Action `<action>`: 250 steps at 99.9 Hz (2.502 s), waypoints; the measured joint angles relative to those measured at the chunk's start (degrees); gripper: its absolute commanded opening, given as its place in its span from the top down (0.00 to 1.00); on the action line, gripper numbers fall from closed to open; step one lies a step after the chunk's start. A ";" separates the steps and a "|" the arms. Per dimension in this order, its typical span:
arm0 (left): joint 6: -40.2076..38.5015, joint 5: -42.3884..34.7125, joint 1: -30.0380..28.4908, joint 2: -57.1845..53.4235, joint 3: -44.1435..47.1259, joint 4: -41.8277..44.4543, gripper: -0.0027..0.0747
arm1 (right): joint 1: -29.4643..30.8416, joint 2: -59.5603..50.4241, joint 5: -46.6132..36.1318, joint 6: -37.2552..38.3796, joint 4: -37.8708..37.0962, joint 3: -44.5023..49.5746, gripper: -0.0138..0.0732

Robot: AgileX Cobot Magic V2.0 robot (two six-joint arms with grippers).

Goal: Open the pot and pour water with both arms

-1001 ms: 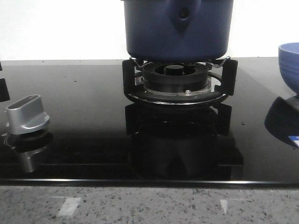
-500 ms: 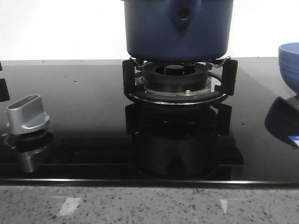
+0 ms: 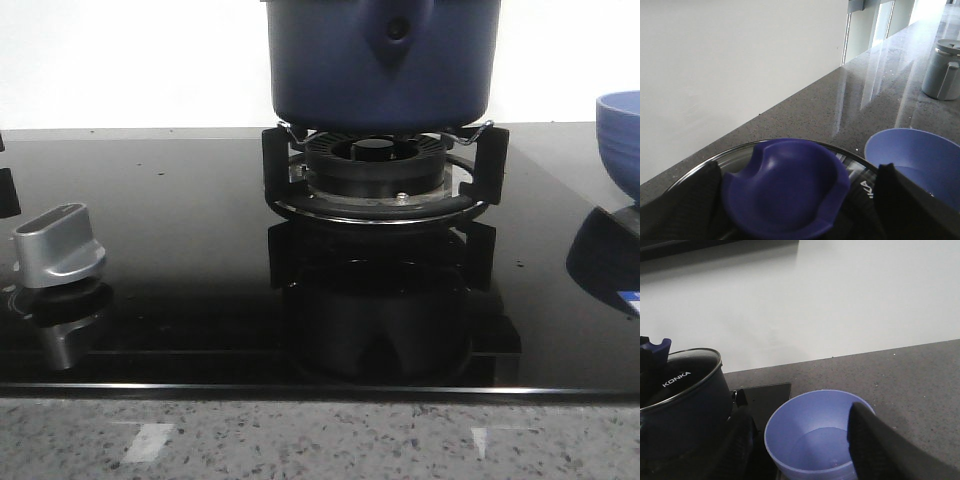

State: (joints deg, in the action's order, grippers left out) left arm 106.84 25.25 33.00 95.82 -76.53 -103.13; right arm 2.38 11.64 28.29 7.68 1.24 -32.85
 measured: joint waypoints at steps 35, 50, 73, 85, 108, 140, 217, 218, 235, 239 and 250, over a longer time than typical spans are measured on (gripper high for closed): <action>0.00 0.22 0.00 2.08 -0.12 0.13 0.26 | 0.00 0.00 -2.25 0.00 0.00 0.00 0.40; 0.00 0.34 0.00 2.34 -0.45 0.13 0.26 | 0.00 0.00 -2.64 0.00 0.00 0.00 0.40; 0.00 1.52 0.00 3.61 -1.90 0.13 0.26 | 0.00 0.00 -2.77 0.00 0.00 0.00 0.40; 0.00 1.90 0.00 3.82 -2.37 0.13 0.26 | 0.00 0.00 -2.80 0.00 0.00 0.00 0.40; 0.00 2.11 0.00 3.87 -2.74 0.22 0.35 | 0.00 0.00 -2.90 0.00 0.00 0.00 0.40; 0.00 1.71 -0.12 3.95 -2.76 0.12 0.66 | 0.00 0.00 -2.90 0.00 0.00 0.00 0.40; -2.86 4.29 -0.12 3.95 -5.22 1.03 0.68 | 0.00 0.00 -2.90 0.00 0.00 0.00 0.40; -2.88 4.28 -0.12 3.95 -5.36 1.03 0.68 | 0.00 0.00 -2.90 0.00 0.00 0.00 0.40; -3.25 4.86 -0.12 3.71 -5.59 1.16 0.68 | 0.00 0.00 -2.90 0.00 0.00 0.00 0.40; -3.35 4.86 -0.12 3.63 -5.59 1.16 0.68 | 0.00 0.00 -2.79 0.00 0.00 0.00 0.40; -3.75 4.65 -0.12 3.10 -5.59 1.16 0.68 | 0.00 0.00 -2.68 0.00 0.00 0.00 0.40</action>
State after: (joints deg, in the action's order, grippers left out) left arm 103.10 29.91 32.88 98.92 -82.12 -101.96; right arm 2.38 11.64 25.61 7.68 1.24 -32.85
